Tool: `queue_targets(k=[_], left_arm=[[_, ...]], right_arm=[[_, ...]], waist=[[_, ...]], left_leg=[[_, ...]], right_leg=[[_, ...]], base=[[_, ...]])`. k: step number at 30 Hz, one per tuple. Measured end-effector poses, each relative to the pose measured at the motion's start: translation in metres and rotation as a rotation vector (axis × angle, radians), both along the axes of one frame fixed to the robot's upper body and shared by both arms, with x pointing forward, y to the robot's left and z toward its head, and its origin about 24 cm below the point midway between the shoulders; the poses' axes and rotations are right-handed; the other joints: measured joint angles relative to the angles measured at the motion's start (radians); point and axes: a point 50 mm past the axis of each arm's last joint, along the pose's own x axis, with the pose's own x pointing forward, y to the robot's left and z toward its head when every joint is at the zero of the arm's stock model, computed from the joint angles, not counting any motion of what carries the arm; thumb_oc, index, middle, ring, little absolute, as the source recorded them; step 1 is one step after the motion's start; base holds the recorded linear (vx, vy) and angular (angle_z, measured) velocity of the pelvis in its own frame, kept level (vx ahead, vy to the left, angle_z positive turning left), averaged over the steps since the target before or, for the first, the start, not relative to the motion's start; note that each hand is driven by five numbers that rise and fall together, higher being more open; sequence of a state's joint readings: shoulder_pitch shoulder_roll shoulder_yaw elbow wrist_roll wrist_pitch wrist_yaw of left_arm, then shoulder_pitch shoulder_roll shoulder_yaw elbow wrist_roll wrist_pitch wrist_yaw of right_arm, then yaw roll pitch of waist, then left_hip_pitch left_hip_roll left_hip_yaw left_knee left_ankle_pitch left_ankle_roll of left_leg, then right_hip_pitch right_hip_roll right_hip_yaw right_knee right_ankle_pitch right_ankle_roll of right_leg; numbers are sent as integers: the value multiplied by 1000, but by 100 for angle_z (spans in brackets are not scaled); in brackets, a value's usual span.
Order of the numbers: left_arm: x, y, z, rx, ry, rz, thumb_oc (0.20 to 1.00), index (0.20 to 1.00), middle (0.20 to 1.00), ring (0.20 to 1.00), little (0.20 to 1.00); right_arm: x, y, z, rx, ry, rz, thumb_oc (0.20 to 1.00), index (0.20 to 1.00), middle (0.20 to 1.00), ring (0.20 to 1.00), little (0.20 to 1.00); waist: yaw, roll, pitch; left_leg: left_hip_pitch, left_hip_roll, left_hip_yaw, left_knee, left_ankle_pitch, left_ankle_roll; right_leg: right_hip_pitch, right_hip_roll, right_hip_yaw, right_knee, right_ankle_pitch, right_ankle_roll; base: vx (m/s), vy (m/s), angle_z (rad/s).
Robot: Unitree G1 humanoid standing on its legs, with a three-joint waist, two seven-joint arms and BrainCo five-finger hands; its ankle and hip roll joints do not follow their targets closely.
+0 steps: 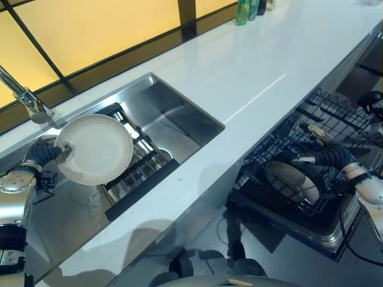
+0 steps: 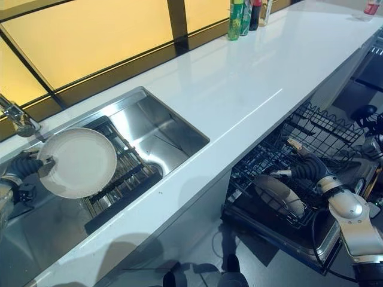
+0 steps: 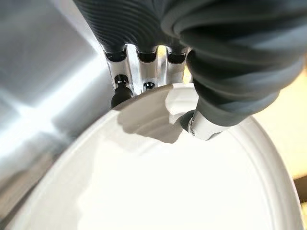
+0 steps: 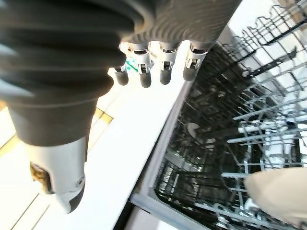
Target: Pick up plates and place into dishwasher.
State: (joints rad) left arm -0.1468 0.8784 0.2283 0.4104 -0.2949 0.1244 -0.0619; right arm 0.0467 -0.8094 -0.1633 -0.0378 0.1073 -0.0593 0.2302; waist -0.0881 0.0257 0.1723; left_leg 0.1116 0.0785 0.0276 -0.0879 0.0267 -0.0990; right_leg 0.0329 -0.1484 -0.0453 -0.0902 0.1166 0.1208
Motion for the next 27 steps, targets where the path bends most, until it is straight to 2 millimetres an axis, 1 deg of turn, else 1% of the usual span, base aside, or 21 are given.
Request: queue_targets(k=[3,5,7,10,12,15,19,22,24,27], left_arm=[[-1,-4,5,9,-91,39,200,200,200,200,200],[-3,-10,13,14,-193,50,200,200,200,200,200],[-4,-16,19,33,-252,45,200,200,200,200,200],[-6,-23,28,53,-347,36,200,200,200,200,200],[-6,-30,35,55,-417,20,200,200,200,200,200],[-7,-38,43,63,-491,-12,200,200,200,200,200],[-7,-43,49,71,-542,-31,200,200,200,200,200],[-8,-50,54,73,-596,-59,200,200,200,200,200],[-8,-57,56,63,-637,-85,200,200,200,200,200],[-9,-67,62,59,-690,-123,200,200,200,200,200]], right_arm=[[0,2,-3,20,-9,-4,1000,1000,1000,1000,1000],[-1,2,-5,27,-20,-23,1000,1000,1000,1000,1000],[-1,2,-6,41,-42,-49,1000,1000,1000,1000,1000],[-2,-2,-2,19,-102,-116,1000,1000,1000,1000,1000],[-3,-5,6,9,-166,-166,1000,1000,1000,1000,1000],[-1,-2,18,4,-268,-206,1000,1000,1000,1000,1000],[-1,3,34,14,-398,-238,1000,1000,1000,1000,1000],[1,13,54,35,-528,-204,1000,1000,1000,1000,1000],[1,20,67,47,-599,-171,1000,1000,1000,1000,1000],[1,35,88,97,-701,-77,1000,1000,1000,1000,1000]], waist=[[22,-11,-11],[25,-19,-18],[31,-24,-22],[36,-24,-25],[48,-23,-27],[48,-22,-35],[51,-21,-38],[52,-20,-40],[53,-19,-48],[54,-17,-62]], left_leg=[[0,2,-3,0,0,-1],[-1,3,-5,0,1,-1],[0,4,-7,0,1,-1],[1,4,-9,0,1,-1],[1,4,-9,0,1,-1],[4,5,-9,0,1,-1],[12,5,-8,0,0,-2],[14,5,-9,0,-1,-3],[14,5,-10,0,-1,-3],[15,6,-14,0,-2,-4]], right_leg=[[1,2,-4,0,-1,-1],[3,3,-6,0,-1,-2],[5,3,-9,0,-2,-2],[7,3,-12,0,-2,-2],[8,3,-12,0,-2,-2],[11,4,-13,0,-2,-2],[19,4,-13,0,-2,-3],[21,4,-13,0,-3,-3],[20,5,-13,0,-3,-4],[24,5,-14,0,-3,-4]], base=[[23,-8,2],[24,-16,4],[18,-9,5],[5,-1,1],[0,0,0],[0,0,0],[0,0,0],[0,0,0],[0,0,0],[-7,2,1]])
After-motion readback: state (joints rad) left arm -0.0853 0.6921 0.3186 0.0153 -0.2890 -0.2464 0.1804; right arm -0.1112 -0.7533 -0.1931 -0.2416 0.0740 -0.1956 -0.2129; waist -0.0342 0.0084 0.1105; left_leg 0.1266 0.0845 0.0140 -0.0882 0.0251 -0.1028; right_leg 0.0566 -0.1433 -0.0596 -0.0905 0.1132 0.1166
